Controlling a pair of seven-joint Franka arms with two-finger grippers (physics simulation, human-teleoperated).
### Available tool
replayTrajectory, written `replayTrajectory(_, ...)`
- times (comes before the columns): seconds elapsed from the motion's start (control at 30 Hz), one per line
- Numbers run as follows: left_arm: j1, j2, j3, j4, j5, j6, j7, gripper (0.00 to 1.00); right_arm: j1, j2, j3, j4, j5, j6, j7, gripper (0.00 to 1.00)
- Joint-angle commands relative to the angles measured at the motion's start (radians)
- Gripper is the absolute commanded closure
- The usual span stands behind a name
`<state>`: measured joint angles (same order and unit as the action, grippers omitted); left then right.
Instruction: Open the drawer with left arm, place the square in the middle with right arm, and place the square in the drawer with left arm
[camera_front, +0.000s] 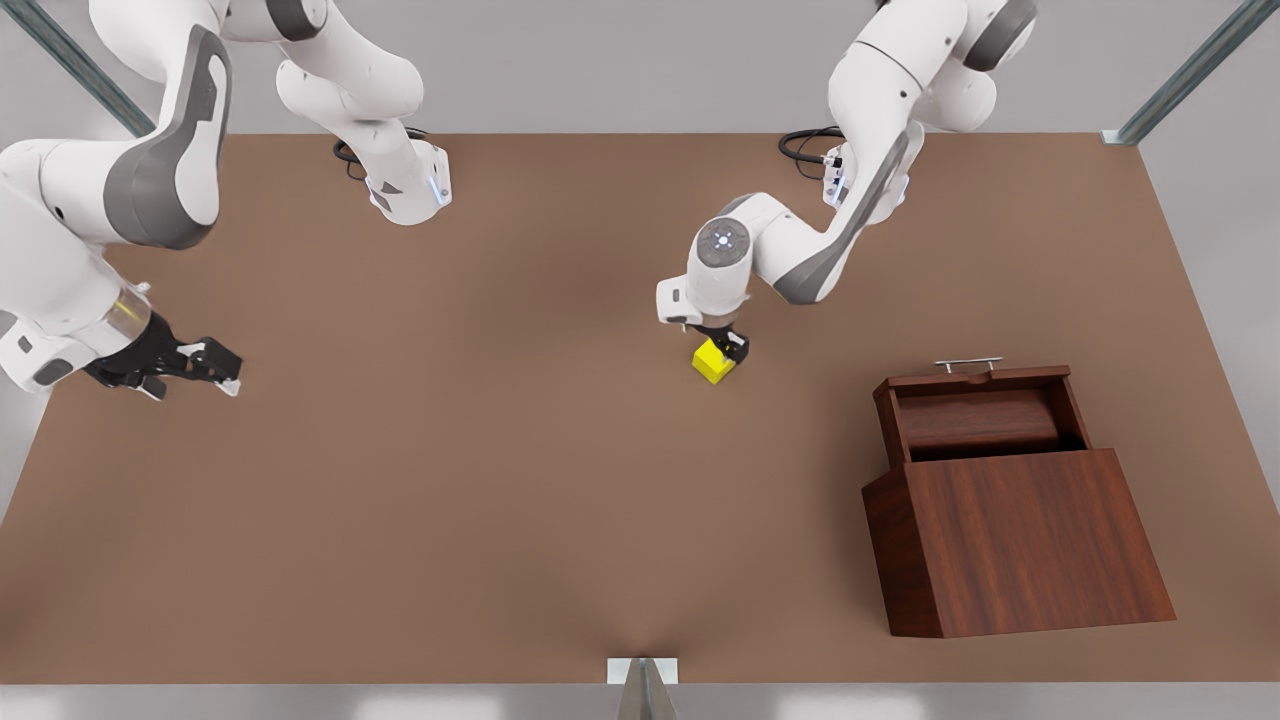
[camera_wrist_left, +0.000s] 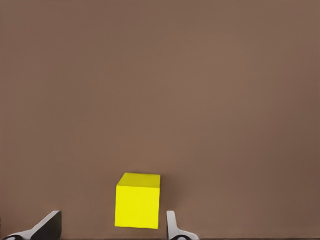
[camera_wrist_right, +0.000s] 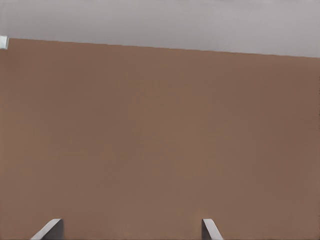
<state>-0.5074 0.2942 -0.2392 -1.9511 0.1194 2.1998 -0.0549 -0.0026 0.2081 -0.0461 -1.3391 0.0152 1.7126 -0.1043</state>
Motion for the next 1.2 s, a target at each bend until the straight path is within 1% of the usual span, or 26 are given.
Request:
replayTrajectory(0.0, 0.000, 0.002, 0.000, -0.003, 0.046, 0.003, 0.000, 0.00, 0.007, -0.001, 0.002, 0.003, -0.003, 0.012, 0.000, 0.00)
replayTrajectory(0.03, -0.005, 0.008, 0.000, -0.012, 0.098, 0.006, -0.025, 0.00, 0.001, -0.007, 0.000, 0.005, 0.008, 0.002, -0.002, 0.00)
replayTrajectory(0.1, -0.017, 0.019, 0.000, -0.035, 0.106, 0.040, -0.046, 0.00, 0.007, 0.019, -0.001, -0.006, -0.014, -0.047, 0.000, 0.00)
replayTrajectory(0.17, -0.023, 0.028, 0.000, -0.061, 0.106, 0.069, -0.068, 0.00, -0.003, 0.047, -0.001, 0.000, -0.014, -0.044, 0.000, 0.00)
replayTrajectory(1.1, -0.026, 0.218, 0.014, -0.060, 0.109, 0.149, -0.102, 0.00, -0.005, 0.070, -0.001, -0.002, 0.003, -0.050, 0.002, 0.00)
replayTrajectory(1.17, -0.026, 0.233, 0.014, -0.060, 0.174, 0.150, -0.148, 0.00, -0.005, 0.070, -0.001, 0.000, 0.003, -0.050, 0.002, 0.00)
